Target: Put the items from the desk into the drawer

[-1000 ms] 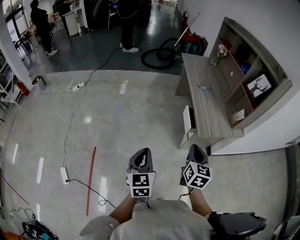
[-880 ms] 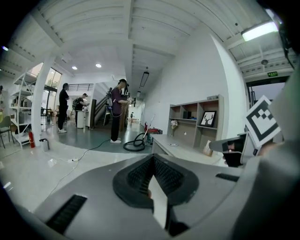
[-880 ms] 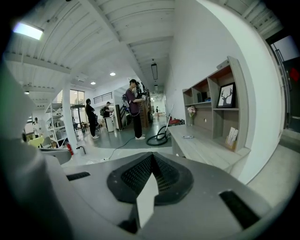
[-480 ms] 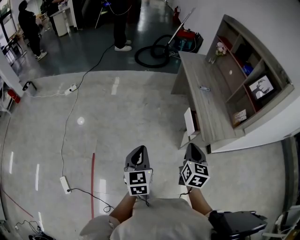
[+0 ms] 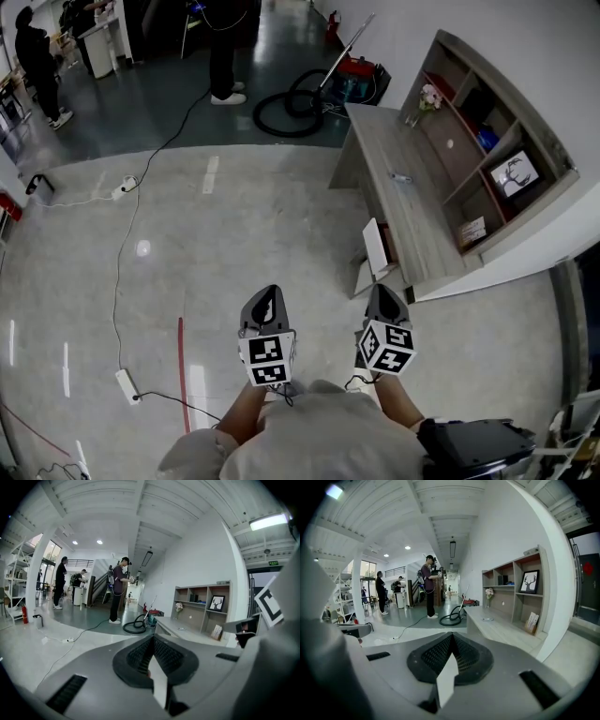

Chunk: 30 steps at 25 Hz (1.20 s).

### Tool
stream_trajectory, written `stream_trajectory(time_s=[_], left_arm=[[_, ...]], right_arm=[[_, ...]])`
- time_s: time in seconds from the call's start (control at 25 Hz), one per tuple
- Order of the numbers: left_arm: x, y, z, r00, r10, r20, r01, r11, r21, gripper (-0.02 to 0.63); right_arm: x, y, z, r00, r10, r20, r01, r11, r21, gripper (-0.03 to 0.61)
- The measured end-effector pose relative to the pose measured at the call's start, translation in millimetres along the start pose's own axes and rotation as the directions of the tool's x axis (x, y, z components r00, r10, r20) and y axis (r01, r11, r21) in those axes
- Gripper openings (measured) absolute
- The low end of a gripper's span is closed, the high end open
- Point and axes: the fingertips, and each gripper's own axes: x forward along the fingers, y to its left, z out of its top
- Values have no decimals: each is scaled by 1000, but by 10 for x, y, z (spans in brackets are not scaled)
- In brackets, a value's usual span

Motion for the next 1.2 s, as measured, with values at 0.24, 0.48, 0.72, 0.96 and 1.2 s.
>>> stream_trajectory(time_s=[0.24,0.48,0.72,0.96,1.2], left_arm=[[148,150,51,1000,16,14,-15,1000,-10,-3],[194,141,118,1000,-10,17,10,1000,4,-3],[404,166,164,1000,-13,15,12,1000,28,-3],[796,171,270,1000,-26,-7,27,996,80,-3],[1393,76,285,996,-63,-70,72,989,128,-3]], right_arm=[[16,-51,73,999,-38,-1,38,999,-39,-2],[43,-84,103,998,-65,-10,64,997,-31,-2],[343,-22,137,999,-43,-1,43,999,-27,-2],[818,-85,187,999,-45,2,45,999,19,-2],[1268,-370,235,996,-87,-2,87,993,82,-2]])
